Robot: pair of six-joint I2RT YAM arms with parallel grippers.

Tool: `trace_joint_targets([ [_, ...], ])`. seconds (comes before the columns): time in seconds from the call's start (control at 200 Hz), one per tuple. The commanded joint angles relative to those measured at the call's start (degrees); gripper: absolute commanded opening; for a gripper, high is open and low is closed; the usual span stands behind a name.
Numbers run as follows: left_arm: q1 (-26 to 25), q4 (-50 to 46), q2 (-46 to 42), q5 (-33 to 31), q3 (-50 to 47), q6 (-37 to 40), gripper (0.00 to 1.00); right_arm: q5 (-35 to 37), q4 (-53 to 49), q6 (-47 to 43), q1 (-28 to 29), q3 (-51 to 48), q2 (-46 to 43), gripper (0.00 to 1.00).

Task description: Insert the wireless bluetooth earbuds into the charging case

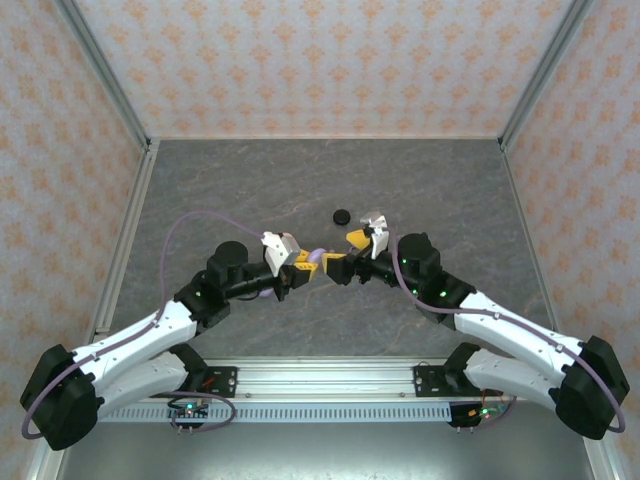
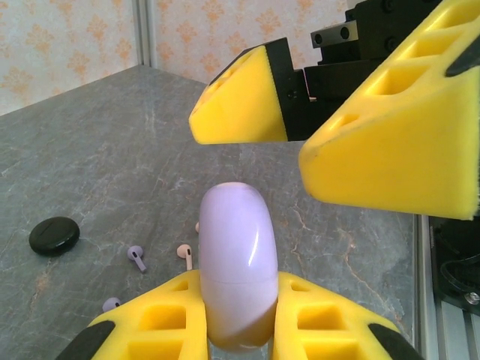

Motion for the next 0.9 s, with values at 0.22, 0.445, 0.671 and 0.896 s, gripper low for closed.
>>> trace_joint_targets([
  [0.22, -0.8, 0.59, -0.76, -1.22, 1.28, 0.78, 0.0, 0.55, 1.88, 0.07, -0.37, 0.95, 3.0, 0.96],
  [0.445, -1.21, 0.55, -0.82, -1.09, 1.25, 1.3, 0.0, 1.02, 1.03, 0.91, -1.55, 3.1, 5.93, 0.96],
  [0.671, -1.42, -0.05, -0.71, -1.46, 1.02, 2.04, 0.0, -0.31, 0.41, 0.9, -2.48, 5.12, 7.46, 0.96],
  [0.896, -1.42, 0.07, -0.34, -1.48, 0.93, 2.31, 0.0, -1.72, -1.0, 0.68, -2.51, 7.09, 9.44, 0.96],
])
